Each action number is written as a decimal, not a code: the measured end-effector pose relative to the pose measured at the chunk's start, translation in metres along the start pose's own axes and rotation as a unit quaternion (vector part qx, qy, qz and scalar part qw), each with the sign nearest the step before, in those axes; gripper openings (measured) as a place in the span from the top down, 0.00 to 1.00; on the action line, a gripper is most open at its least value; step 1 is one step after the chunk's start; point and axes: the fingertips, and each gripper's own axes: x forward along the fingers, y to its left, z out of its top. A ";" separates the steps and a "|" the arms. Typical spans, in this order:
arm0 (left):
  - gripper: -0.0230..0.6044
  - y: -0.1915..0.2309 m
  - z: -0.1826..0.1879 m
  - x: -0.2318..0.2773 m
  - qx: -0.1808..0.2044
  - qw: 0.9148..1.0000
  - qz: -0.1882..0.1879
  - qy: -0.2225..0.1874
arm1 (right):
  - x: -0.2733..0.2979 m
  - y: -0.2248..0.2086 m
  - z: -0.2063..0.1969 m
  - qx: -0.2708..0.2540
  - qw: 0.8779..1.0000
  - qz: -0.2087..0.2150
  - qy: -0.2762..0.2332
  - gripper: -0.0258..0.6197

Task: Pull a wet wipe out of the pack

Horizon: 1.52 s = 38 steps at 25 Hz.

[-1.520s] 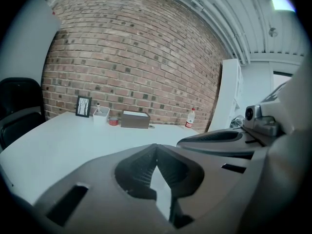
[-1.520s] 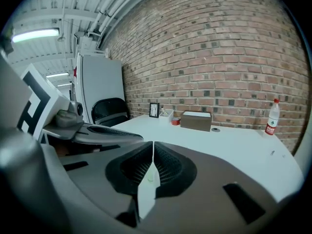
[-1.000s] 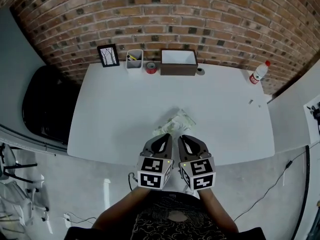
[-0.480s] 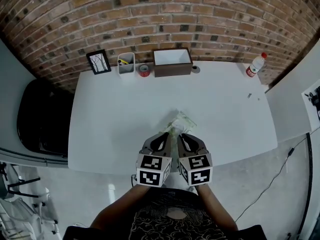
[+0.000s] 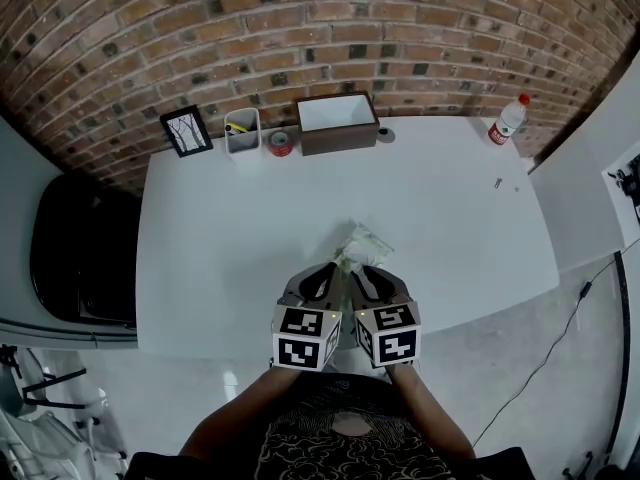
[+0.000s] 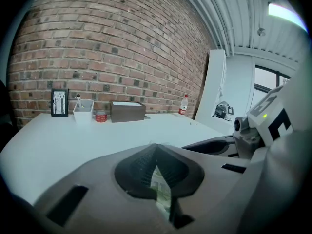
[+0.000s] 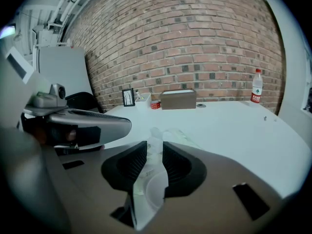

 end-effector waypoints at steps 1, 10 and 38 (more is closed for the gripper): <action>0.95 0.001 -0.001 0.000 0.001 1.000 0.000 0.001 | 0.002 0.000 -0.001 0.002 1.000 -0.002 0.001 0.82; 0.95 0.007 -0.004 -0.002 0.006 1.000 -0.007 0.006 | 0.016 -0.006 -0.007 0.023 0.999 -0.020 0.012 0.82; 0.95 0.010 0.000 -0.011 -0.001 1.000 0.002 -0.011 | 0.005 0.000 0.019 -0.016 0.999 -0.003 -0.031 0.93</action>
